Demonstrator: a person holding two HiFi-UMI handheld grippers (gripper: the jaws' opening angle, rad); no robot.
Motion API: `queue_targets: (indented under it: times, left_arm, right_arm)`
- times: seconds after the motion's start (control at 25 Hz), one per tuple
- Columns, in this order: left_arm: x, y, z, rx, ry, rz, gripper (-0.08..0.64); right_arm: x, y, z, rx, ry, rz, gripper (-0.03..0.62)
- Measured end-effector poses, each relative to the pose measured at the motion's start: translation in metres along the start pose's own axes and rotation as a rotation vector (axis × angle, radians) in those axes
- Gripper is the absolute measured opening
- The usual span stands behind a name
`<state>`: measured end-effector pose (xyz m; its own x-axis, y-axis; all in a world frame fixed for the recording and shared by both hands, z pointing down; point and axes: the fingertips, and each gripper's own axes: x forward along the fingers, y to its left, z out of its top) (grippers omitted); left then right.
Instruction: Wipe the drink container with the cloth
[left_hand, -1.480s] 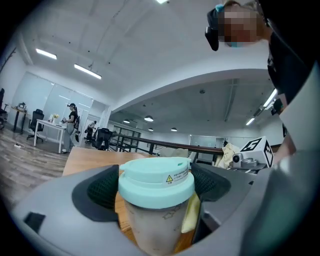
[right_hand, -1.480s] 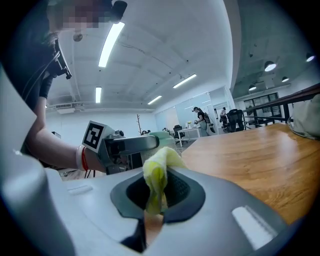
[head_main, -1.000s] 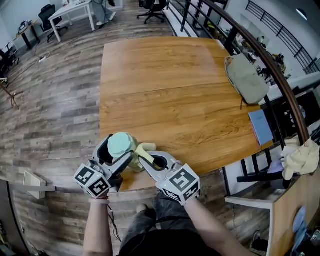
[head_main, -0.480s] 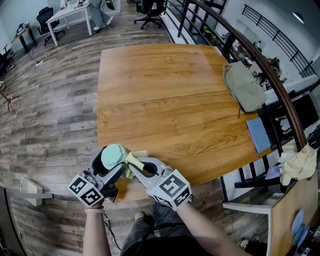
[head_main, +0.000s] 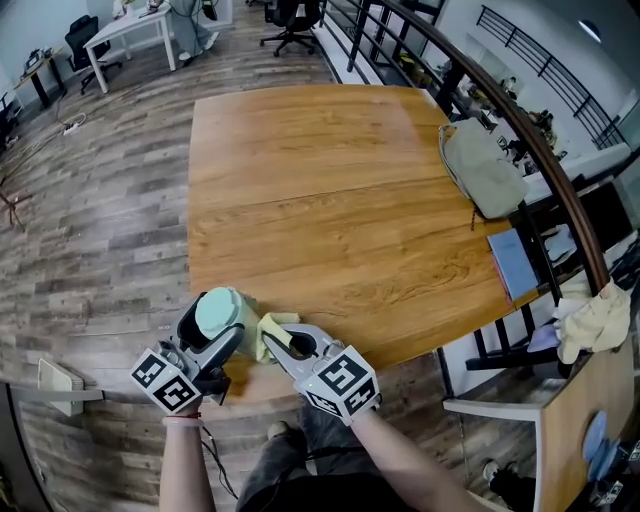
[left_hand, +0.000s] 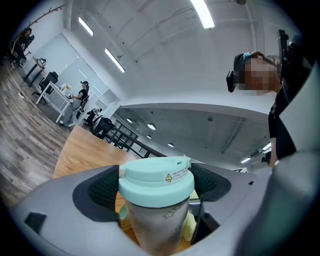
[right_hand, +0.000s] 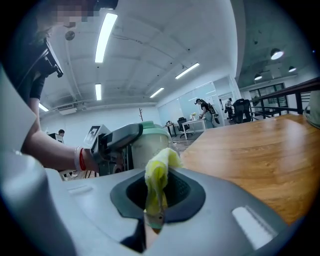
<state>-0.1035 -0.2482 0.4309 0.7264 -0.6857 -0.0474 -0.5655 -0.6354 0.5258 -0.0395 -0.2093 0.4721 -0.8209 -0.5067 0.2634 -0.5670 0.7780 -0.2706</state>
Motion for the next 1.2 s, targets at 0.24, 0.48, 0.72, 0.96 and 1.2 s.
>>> queue_targets:
  times: [0.24, 0.48, 0.72, 0.96, 1.2]
  left_arm:
    - [-0.001, 0.001, -0.002, 0.004, 0.001, 0.001, 0.434]
    - [-0.002, -0.002, -0.003, 0.020, 0.013, -0.038, 0.434]
    - [-0.004, -0.003, -0.002, 0.025, 0.012, -0.052, 0.434]
    - [-0.007, -0.012, -0.003, 0.068, 0.026, -0.082, 0.434]
    - [-0.008, -0.030, -0.010, 0.168, 0.068, -0.190, 0.434]
  right_arm:
    - [-0.006, -0.006, -0.028, 0.021, 0.038, -0.041, 0.023]
    - [-0.010, -0.008, -0.047, 0.046, 0.058, -0.077, 0.023]
    - [-0.013, -0.012, -0.063, 0.065, 0.083, -0.112, 0.023]
    - [-0.016, -0.014, -0.071, 0.084, 0.116, -0.161, 0.025]
    - [-0.021, 0.002, 0.000, 0.079, -0.092, -0.057, 0.023]
